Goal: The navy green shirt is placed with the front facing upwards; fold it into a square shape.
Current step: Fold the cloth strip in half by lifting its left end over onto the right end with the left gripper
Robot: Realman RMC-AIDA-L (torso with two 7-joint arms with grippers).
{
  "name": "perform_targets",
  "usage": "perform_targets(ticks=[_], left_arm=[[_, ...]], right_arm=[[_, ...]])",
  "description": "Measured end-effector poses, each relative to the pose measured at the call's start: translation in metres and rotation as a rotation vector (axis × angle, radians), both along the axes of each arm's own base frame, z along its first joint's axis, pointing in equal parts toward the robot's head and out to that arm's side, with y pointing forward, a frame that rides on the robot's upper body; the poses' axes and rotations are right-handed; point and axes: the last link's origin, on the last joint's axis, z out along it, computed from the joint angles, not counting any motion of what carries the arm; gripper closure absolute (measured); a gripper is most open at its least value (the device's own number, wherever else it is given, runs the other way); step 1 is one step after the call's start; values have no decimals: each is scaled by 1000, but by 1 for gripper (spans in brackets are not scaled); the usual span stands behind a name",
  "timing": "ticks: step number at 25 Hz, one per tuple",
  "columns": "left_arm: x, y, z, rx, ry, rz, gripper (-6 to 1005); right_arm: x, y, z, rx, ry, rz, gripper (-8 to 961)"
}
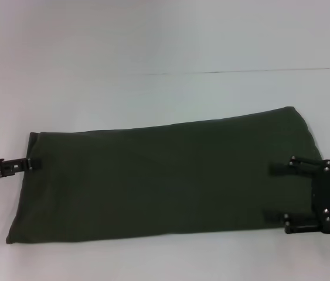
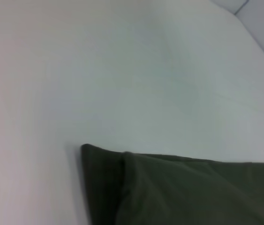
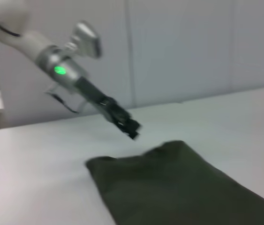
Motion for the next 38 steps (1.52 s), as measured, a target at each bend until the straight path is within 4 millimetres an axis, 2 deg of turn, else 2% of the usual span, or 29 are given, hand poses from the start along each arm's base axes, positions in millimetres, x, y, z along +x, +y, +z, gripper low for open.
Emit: perform_targets(ticks=[5,15,23,38], left_arm=[[-3,4,-2,14,5,44,62],[-17,-4,-6,-6,27,140,63],[-17,-2,-16,-28,38,135,63],[-16,2,-17,-24,60,127,62]], right_arm=[[-5,1,-6,-26,26,12,40],[-11,8,-12,-42,40,12,46],[-14,11,-15,-49,46,13,46],[-15,15,-16,-44,42,8,48]])
